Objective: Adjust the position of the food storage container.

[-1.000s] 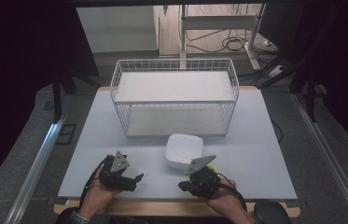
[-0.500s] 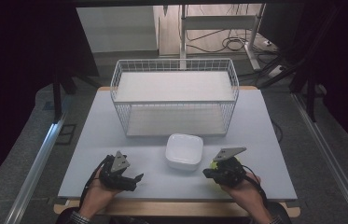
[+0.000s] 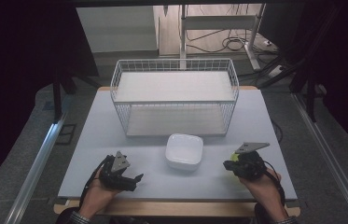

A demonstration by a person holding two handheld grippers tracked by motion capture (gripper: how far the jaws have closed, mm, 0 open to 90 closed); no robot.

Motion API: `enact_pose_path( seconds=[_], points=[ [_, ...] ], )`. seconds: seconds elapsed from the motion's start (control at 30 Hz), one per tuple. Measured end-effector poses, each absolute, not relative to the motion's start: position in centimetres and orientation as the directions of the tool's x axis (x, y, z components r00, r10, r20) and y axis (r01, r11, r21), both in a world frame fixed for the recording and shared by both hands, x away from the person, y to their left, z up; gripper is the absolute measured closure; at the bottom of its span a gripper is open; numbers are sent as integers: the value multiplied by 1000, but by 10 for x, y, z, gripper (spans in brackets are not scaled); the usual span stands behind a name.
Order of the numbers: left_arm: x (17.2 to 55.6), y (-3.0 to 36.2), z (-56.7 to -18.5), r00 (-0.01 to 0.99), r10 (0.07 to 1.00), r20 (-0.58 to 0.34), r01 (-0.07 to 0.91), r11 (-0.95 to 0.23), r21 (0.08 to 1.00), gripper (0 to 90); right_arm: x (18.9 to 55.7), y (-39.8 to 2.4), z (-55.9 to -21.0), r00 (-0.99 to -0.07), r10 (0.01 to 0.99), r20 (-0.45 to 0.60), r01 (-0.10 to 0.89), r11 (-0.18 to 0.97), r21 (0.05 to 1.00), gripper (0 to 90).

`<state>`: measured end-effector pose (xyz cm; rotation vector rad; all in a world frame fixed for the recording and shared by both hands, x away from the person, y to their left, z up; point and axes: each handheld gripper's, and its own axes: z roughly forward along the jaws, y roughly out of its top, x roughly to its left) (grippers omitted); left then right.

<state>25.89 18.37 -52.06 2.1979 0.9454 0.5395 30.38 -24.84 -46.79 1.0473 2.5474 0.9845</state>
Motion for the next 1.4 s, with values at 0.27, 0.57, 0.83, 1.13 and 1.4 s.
enact_pose_path(
  seconds=[0.27, 0.57, 0.83, 1.13, 1.4],
  points=[
    [260, 183, -522, 649, 754, 96, 484, -507, 713, 88, 316, -274, -467, -666, 745, 29, 569, 484, 665, 858],
    [266, 184, -522, 660, 751, 29, 500, -468, 729, 63, 314, -264, -466, -688, 723, 62, 546, 459, 701, 829],
    [291, 179, -517, 672, 741, 23, 441, -424, 791, 90, 321, -232, -473, -708, 699, 94, 522, 429, 738, 883],
    [329, 155, -515, 657, 751, 65, 451, -460, 764, 160, 346, -199, -484, -666, 737, 119, 571, 400, 717, 895],
    [353, 131, -515, 713, 700, 42, 441, -493, 749, 579, 362, -180, -494, -653, 753, 83, 583, 430, 689, 894]
  ],
)
